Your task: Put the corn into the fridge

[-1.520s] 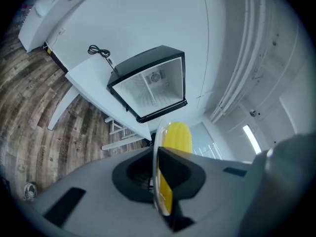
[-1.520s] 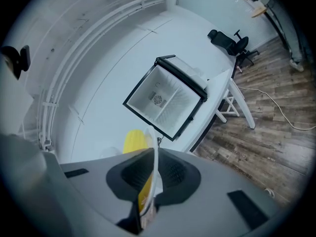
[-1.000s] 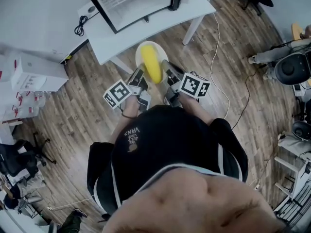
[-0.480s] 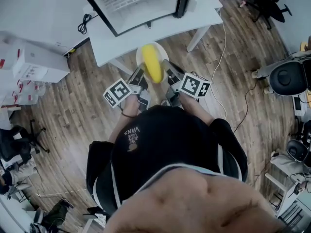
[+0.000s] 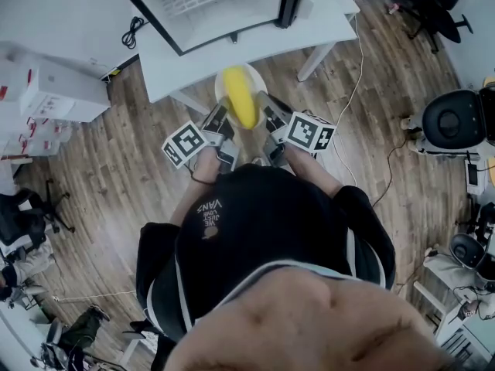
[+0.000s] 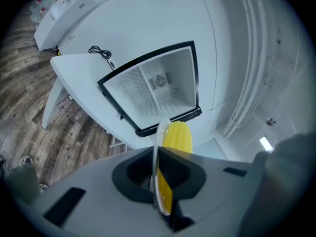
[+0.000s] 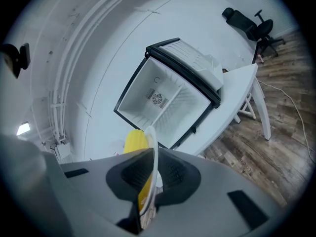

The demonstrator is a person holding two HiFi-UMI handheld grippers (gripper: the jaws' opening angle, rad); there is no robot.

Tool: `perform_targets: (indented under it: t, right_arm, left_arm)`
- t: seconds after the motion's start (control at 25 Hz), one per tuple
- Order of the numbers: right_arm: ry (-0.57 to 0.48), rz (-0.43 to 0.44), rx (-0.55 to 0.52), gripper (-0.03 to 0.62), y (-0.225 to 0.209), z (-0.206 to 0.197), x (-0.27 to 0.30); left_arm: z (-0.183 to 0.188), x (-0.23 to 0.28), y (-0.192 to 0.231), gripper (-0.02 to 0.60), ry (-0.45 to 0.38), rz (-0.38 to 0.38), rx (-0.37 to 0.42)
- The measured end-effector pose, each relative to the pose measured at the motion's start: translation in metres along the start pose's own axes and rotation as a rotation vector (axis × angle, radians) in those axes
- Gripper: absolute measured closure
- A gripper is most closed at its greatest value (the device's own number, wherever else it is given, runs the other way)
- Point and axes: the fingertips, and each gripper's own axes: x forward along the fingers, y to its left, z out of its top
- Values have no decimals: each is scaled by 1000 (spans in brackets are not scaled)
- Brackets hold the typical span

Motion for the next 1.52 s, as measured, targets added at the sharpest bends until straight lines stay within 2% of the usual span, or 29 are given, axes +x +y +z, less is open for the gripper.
perform_targets:
  t: [0.56, 1.24, 1.52]
  right_arm:
    - [-33, -42, 9, 565, -17, 25, 36]
    - [-97, -64, 22, 565, -15, 70, 119]
    - [-142, -86, 27, 565, -14, 87, 146]
  left_arm:
    - [32, 37, 7, 548, 48, -7, 8]
    - [116, 90, 18, 548, 87, -39, 15]
    - [145, 110, 19, 548, 127, -64, 29]
